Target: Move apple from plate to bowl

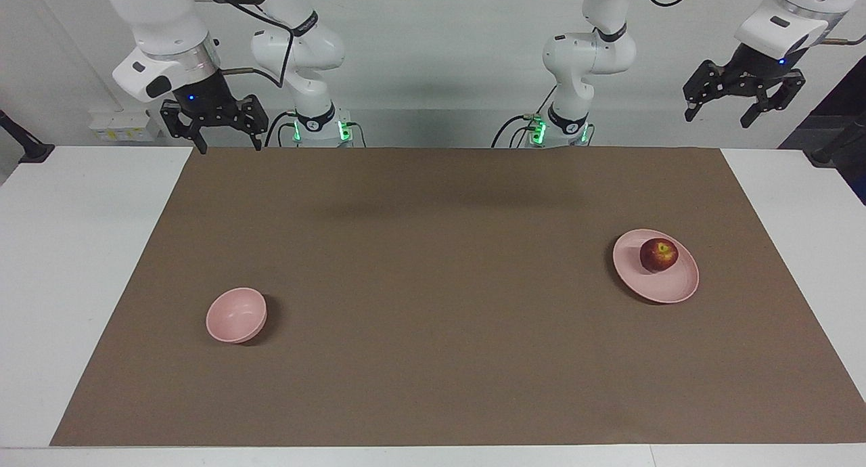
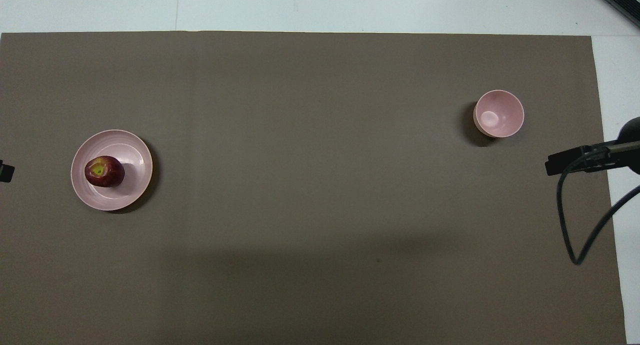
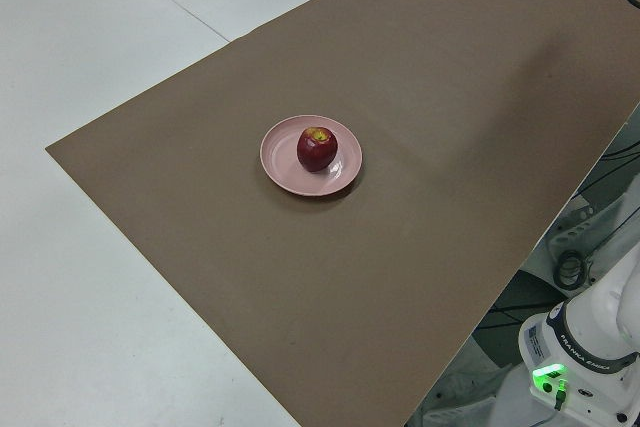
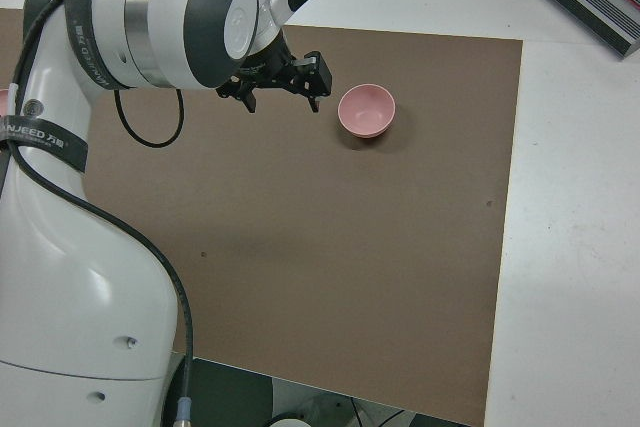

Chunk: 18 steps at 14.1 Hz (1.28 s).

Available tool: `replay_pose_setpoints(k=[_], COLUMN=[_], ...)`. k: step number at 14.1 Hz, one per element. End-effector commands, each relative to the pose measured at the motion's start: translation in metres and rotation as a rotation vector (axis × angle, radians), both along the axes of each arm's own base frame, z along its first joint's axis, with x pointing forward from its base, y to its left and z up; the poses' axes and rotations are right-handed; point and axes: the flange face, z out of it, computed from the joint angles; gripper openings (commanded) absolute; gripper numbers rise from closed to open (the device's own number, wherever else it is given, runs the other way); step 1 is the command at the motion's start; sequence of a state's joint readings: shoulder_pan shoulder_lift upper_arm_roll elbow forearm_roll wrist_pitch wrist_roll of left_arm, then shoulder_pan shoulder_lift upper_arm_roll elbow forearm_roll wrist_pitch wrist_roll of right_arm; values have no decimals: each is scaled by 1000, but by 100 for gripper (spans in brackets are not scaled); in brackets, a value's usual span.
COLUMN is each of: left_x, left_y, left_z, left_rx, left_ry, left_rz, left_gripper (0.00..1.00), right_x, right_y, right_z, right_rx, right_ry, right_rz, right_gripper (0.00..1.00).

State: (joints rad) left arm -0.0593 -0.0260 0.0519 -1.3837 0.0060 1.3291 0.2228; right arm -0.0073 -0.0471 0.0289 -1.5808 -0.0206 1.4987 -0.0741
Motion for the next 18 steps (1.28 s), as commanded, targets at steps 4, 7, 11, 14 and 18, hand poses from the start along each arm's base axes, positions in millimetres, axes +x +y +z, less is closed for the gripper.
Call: replay_pose_setpoints(k=[4, 7, 11, 14, 18], left_x=[-6, -7, -7, -7, -8], left_y=[0, -3, 1, -4, -3], left_z=[2, 1, 1, 1, 1], left_rx=[-1, -1, -1, -1, -1], left_ry=[-24, -15, -16, -13, -12], left_rz=[-6, 0, 11, 2, 3], left_gripper=[100, 100, 100, 100, 100], right_x=[1, -1, -1, 1, 0], right_y=[-8, -9, -7, -4, -5], right_z=[9, 21, 20, 21, 20], right_rx=[10, 34, 38, 43, 43], right_ry=[-23, 7, 24, 10, 9], right_rz=[-14, -37, -82, -80, -83], right_gripper=[100, 100, 100, 100, 100])
